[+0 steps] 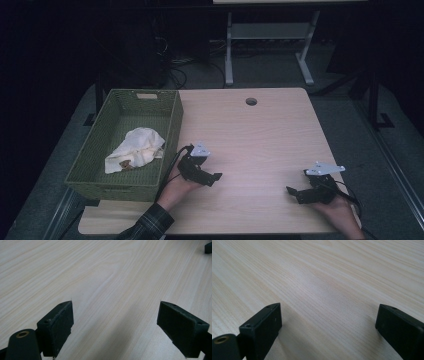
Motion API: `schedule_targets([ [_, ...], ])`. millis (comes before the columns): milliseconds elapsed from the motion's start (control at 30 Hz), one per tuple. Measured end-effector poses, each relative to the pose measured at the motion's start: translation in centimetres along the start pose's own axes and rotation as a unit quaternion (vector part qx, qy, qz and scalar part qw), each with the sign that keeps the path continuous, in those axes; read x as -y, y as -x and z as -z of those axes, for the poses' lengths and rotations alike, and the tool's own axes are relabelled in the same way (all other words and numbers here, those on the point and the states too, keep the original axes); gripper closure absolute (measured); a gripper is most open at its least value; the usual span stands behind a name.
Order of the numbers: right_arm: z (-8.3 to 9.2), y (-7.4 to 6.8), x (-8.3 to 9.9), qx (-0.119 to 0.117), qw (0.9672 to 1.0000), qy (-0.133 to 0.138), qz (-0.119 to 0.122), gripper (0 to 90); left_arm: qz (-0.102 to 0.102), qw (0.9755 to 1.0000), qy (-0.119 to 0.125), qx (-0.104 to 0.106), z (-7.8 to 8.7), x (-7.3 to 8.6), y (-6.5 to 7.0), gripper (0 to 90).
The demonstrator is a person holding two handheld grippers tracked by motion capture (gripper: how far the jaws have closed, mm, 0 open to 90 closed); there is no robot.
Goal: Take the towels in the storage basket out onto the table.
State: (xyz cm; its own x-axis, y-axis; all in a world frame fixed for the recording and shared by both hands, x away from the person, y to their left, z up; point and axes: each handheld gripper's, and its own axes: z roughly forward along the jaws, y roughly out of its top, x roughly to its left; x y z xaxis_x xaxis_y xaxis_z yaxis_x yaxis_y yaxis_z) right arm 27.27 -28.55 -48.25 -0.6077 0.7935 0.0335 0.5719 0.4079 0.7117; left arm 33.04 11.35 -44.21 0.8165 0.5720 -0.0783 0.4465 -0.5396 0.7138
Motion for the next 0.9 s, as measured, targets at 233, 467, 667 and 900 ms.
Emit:
schedule_targets([
  [233,0.0,0.0,0.0,-0.001,1.0000,0.000,0.001,6.2,-0.004,1.0000,0.000,0.001,0.4,-0.4,0.2,13.0],
  [467,0.0,0.0,0.0,-0.001,1.0000,0.000,0.001,6.1,0.002,1.0000,0.003,0.006,0.9,-0.9,0.2,13.4],
  [667,0.0,0.0,0.0,-0.001,1.0000,0.000,0.001,6.1,0.002,0.9999,0.009,0.008,1.4,-1.2,0.2,13.3],
  [900,0.0,0.0,0.0,-0.001,1.0000,0.000,0.001,6.1,0.010,0.9997,0.014,0.019,1.7,-1.5,0.2,13.5],
])
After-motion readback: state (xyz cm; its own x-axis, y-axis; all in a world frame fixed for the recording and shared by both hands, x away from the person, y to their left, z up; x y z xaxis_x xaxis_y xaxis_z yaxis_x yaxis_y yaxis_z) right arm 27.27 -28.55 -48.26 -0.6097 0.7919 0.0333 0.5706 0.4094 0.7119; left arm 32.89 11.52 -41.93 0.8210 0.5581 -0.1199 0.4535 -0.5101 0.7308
